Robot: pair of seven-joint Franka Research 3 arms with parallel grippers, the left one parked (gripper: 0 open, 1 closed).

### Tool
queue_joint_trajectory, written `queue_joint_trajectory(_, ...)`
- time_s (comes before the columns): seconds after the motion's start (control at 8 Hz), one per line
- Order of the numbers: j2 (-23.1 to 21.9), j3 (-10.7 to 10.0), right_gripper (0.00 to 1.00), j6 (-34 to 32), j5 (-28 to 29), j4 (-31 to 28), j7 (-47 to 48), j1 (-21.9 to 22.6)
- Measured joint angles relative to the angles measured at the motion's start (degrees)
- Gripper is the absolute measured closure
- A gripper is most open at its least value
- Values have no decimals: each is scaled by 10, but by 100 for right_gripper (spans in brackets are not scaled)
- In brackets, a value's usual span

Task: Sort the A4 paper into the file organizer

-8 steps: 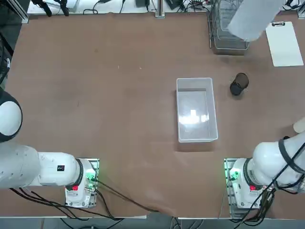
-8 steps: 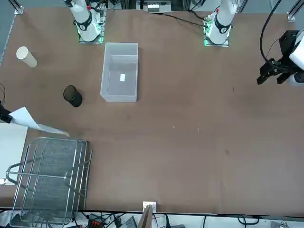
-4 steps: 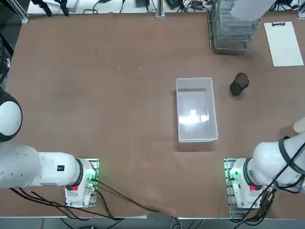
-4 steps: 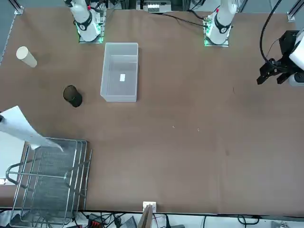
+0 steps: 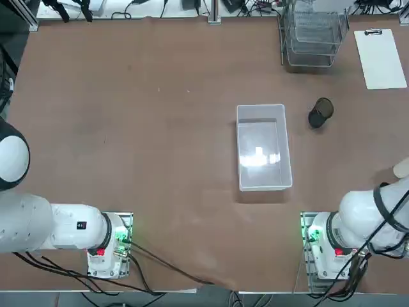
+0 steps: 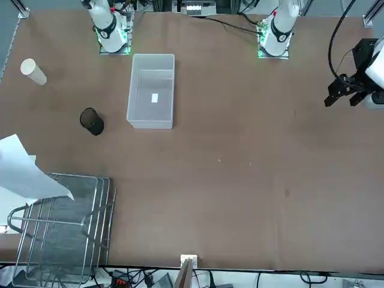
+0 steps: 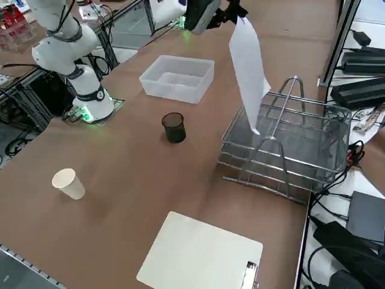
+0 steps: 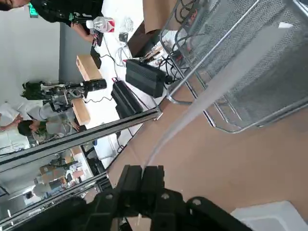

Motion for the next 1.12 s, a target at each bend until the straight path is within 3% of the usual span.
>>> queue_joint_trajectory(0.5,56,1,99,46,0,-4,-39,19)
queue_joint_trajectory(1.12,31,-5,99,47,-40,-92,-40,30)
